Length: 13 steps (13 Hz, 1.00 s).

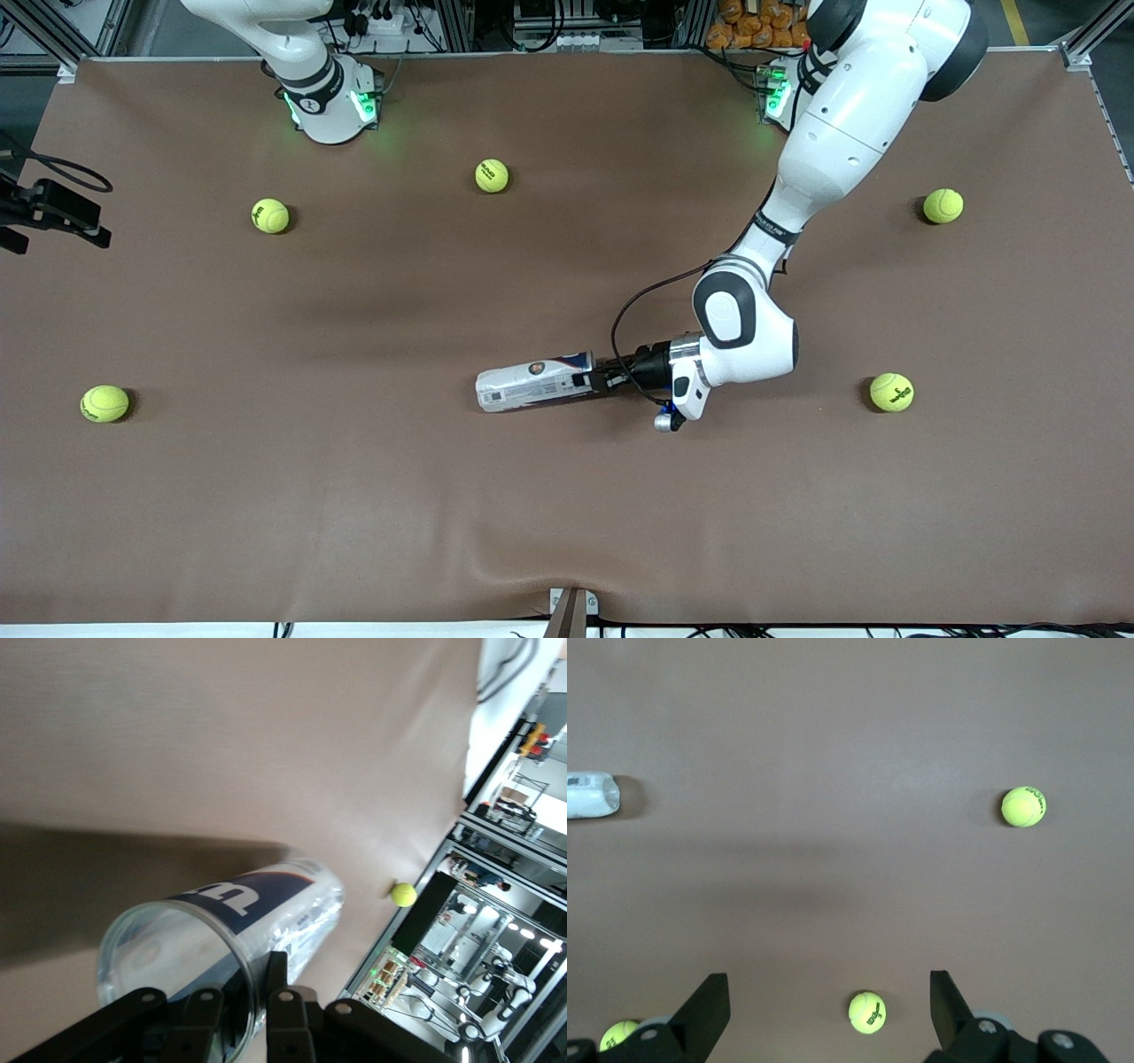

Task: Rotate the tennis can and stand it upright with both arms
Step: 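Grasp the can's open end with the left gripper while the right withdraws, then lift and rotate the can upright with the left gripper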

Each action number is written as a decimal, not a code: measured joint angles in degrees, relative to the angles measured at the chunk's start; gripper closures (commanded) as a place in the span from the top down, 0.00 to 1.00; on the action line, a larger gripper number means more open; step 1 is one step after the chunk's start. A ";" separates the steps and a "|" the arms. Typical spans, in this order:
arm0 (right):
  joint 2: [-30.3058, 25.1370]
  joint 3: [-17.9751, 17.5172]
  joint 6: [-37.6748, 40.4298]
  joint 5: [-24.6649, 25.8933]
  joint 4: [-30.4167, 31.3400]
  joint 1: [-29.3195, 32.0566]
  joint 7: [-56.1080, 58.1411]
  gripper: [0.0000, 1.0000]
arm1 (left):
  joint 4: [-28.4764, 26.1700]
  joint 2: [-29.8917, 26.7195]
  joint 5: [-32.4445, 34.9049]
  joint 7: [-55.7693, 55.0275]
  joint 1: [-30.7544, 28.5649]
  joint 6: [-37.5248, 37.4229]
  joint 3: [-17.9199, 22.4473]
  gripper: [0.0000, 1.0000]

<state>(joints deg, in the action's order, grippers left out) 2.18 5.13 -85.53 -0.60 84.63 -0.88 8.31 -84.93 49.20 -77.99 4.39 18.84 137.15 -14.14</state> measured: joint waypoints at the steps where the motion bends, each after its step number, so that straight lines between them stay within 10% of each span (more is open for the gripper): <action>1: 0.00 -0.05 0.32 -0.23 -0.05 -0.04 -0.02 1.00 | 1.44 -0.04 0.00 -0.69 0.42 0.00 0.02 0.00; 5: 0.00 0.61 0.47 -3.15 -0.11 0.28 -1.45 1.00 | 6.55 -0.68 4.93 -8.46 2.16 0.08 0.27 0.00; 13: 0.00 1.39 1.26 -3.67 -0.19 1.61 -2.68 1.00 | 12.42 -6.26 53.30 -40.92 6.99 -2.39 -0.32 0.00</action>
<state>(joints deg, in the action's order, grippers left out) 2.18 6.53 -84.27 -4.27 84.44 0.73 5.64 -72.51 42.94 -24.70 -36.53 25.84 134.76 -14.46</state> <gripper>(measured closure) 0.000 0.943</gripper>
